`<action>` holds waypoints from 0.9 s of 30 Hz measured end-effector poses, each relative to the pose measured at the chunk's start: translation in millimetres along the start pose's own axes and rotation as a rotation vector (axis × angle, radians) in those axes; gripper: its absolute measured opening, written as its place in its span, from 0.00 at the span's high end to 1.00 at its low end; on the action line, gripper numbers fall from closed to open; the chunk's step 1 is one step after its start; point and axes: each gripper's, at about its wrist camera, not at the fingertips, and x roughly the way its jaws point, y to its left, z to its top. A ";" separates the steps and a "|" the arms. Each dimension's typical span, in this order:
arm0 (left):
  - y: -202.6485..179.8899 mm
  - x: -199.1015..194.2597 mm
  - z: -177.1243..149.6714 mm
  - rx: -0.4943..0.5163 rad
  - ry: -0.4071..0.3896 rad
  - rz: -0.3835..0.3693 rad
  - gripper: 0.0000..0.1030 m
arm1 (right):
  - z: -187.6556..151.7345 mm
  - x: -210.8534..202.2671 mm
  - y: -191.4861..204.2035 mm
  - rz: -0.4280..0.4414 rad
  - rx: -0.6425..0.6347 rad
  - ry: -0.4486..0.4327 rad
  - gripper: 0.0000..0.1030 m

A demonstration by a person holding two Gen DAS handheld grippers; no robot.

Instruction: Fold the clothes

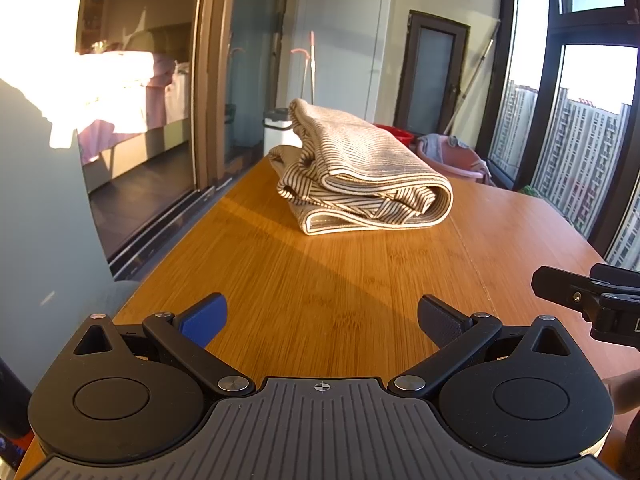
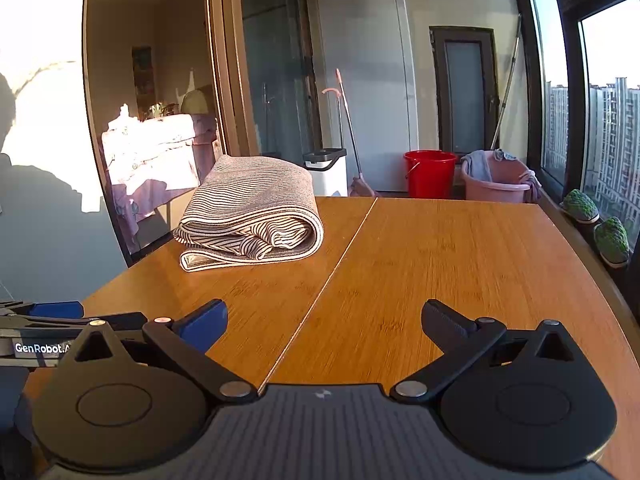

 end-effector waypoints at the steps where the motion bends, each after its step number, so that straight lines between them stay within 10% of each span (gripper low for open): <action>1: 0.0 0.0 0.0 0.000 0.000 0.000 0.00 | -0.1 0.2 0.3 0.000 0.000 0.000 0.00; 27: 0.0 0.1 0.0 -0.005 0.009 0.001 0.00 | -0.1 1.8 0.6 0.001 0.006 0.005 0.00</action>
